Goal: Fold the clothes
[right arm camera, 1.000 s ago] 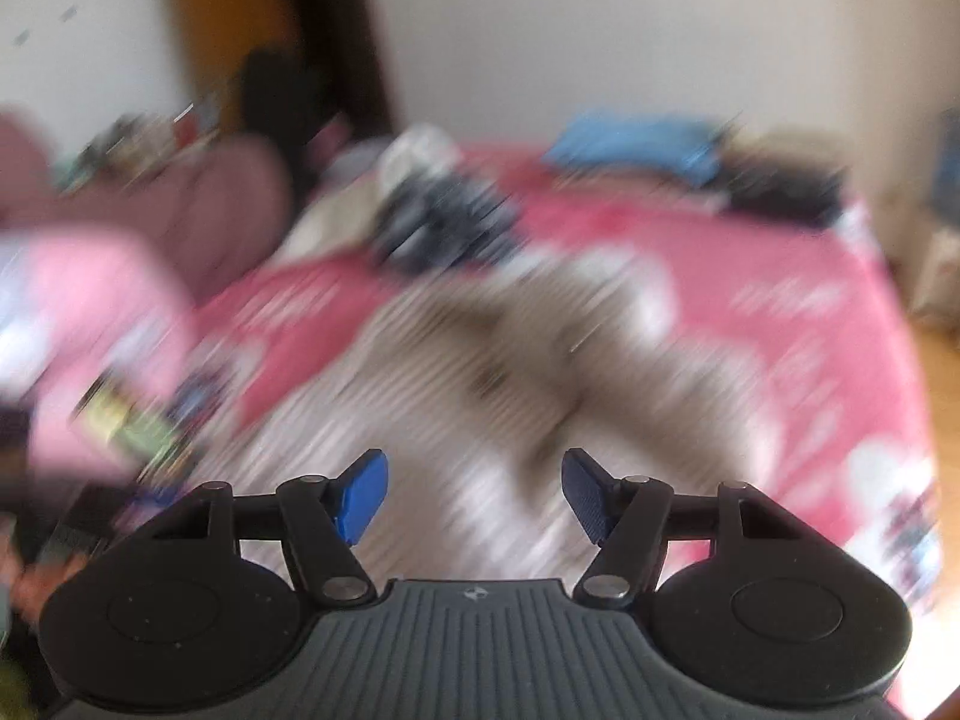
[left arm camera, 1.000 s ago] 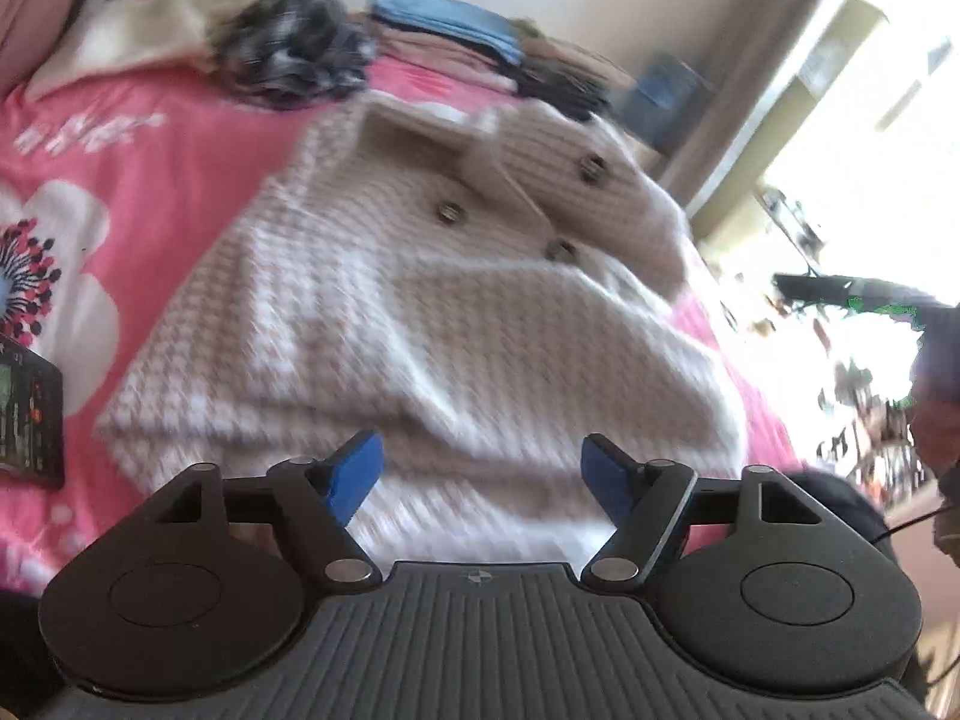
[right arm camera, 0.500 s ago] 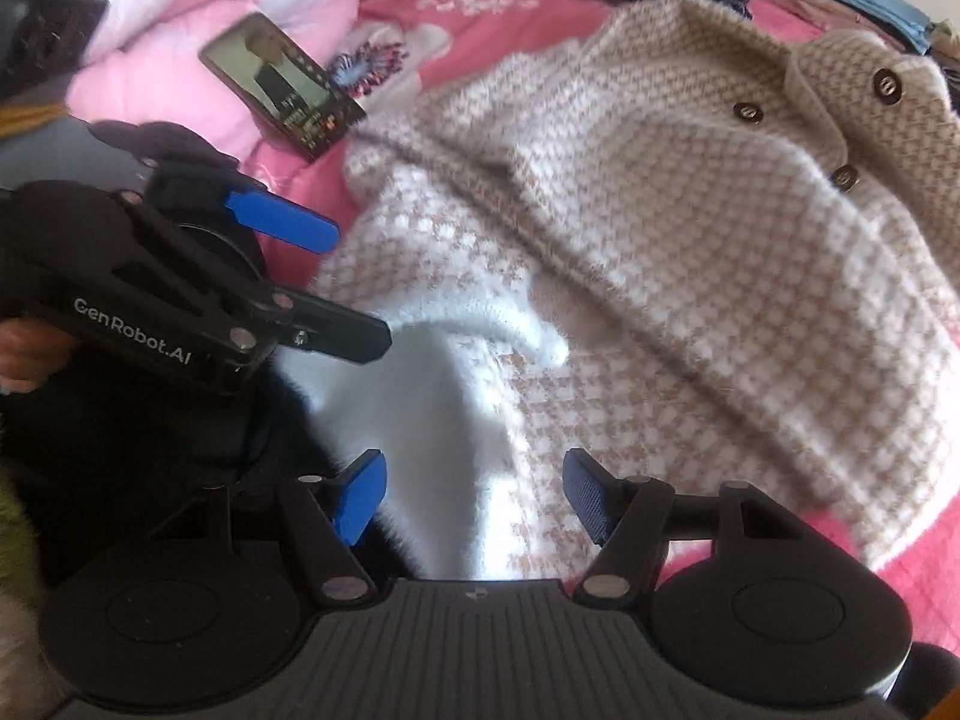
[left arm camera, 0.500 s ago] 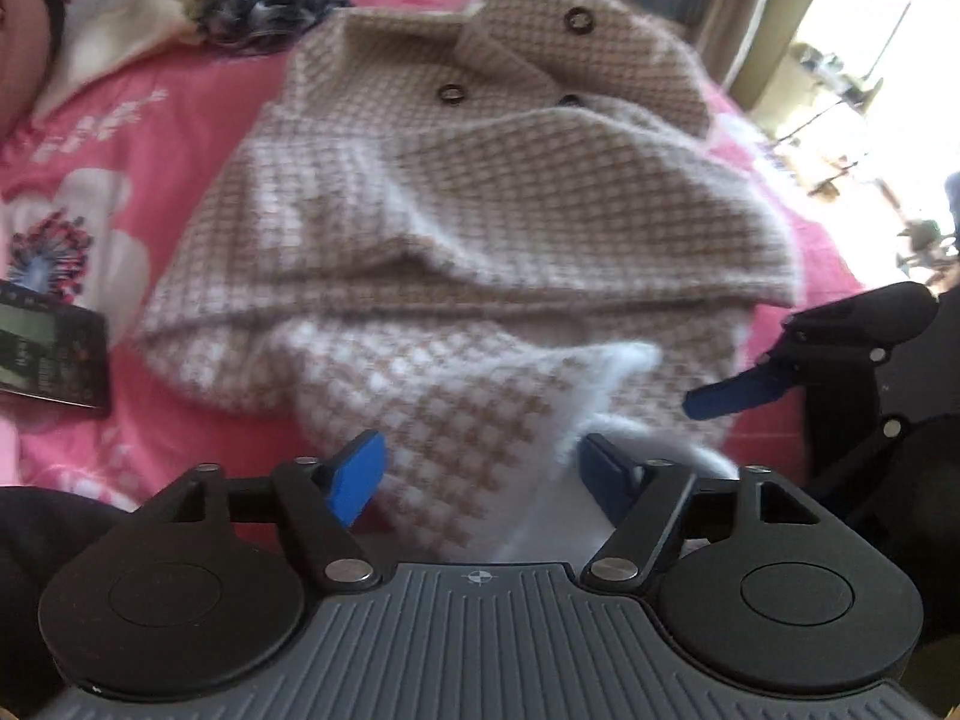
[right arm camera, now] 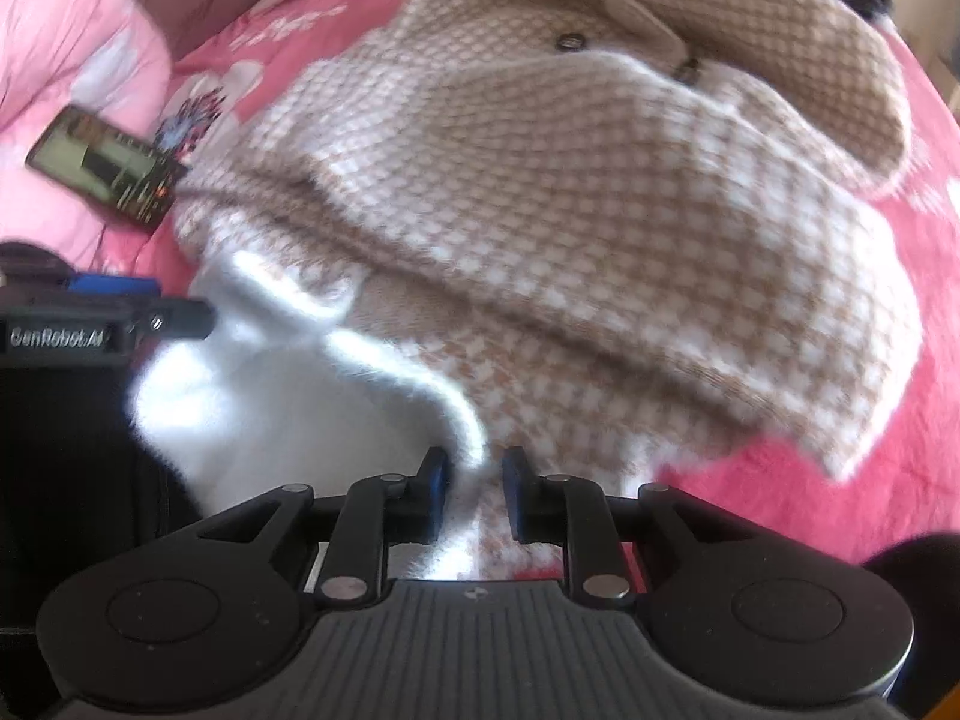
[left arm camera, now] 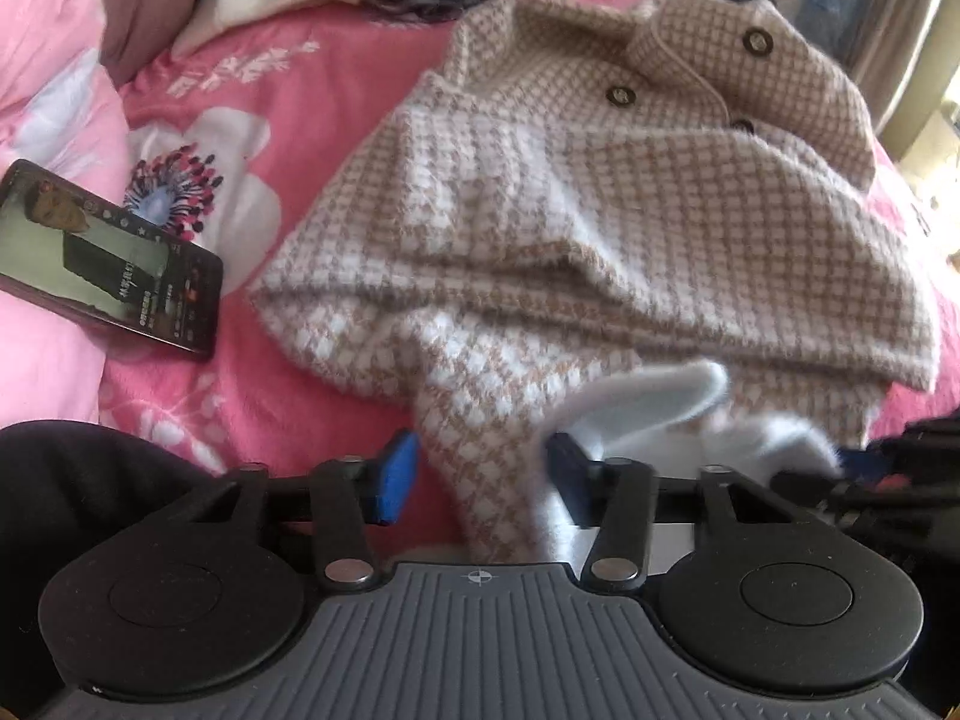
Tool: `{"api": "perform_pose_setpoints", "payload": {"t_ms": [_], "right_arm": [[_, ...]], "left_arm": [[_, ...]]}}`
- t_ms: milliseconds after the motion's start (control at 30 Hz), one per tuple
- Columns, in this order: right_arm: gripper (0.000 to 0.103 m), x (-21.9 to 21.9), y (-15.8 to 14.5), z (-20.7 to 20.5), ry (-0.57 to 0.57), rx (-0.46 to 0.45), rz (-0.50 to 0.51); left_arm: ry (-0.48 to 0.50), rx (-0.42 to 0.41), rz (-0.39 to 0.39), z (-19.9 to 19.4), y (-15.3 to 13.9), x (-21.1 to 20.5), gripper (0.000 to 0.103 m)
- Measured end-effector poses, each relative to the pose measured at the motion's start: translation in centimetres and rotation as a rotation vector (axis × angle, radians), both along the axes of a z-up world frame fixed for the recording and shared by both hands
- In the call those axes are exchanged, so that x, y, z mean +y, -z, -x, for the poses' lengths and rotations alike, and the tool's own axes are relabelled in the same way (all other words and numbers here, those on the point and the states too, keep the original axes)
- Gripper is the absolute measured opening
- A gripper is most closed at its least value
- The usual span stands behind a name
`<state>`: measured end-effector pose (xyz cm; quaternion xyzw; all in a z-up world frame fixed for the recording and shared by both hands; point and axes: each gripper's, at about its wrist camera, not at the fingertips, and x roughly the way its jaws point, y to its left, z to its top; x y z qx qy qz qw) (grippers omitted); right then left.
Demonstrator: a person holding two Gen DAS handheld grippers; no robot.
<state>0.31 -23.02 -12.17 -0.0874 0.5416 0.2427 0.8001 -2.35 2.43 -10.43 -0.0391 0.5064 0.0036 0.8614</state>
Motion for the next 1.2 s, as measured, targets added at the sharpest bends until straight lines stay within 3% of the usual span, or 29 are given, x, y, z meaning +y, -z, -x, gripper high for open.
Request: {"api": "perform_pose_setpoints", "payload": {"t_ms": [33,67,100,333,467,600,667,733,900,1000,1200], "right_arm": [[0.021,0.2,0.1,0.1,-0.008,-0.009,0.002],[0.014,0.4,0.2,0.2,-0.017,-0.019,0.005],[0.006,0.4,0.2,0.2,-0.018,-0.024,-0.004],[0.004,-3.0,-3.4,1.1,0.020,-0.017,-0.213],[0.004,-4.0,-5.5,1.8,0.029,-0.038,-0.290],[0.004,-4.9,-5.5,1.5,0.095,-0.036,-0.305],[0.004,-5.4,-5.5,1.2,0.131,-0.033,-0.312],[0.004,-6.2,-5.3,0.9,0.165,-0.031,-0.317],[0.004,-7.6,-4.9,-0.1,0.232,-0.027,-0.324],[0.004,-8.0,-4.7,-0.4,0.243,-0.024,-0.323],[0.004,-8.0,-4.7,-0.3,0.247,-0.027,-0.323]], "left_arm": [[-0.024,-0.005,0.006,0.0,0.0,0.1,0.003],[-0.047,-0.018,0.004,0.0,-0.1,0.1,0.000],[-0.069,-0.043,-0.005,0.0,-0.3,0.2,0.000],[-0.189,-0.370,-0.039,0.1,-6.4,2.7,0.000],[-0.198,-0.443,-0.049,-2.2,-9.2,3.4,0.000],[-0.071,-0.351,0.015,-3.2,-9.9,3.3,0.001],[0.022,-0.277,0.027,-2.6,-9.1,2.4,0.013],[0.098,-0.219,0.039,-1.7,-8.1,1.4,0.040],[0.246,-0.125,0.067,0.6,-5.6,-0.8,0.066],[0.289,-0.078,0.054,0.8,-4.2,-1.9,0.067],[0.318,0.043,-0.150,-0.8,-0.4,-3.8,0.060]]}}
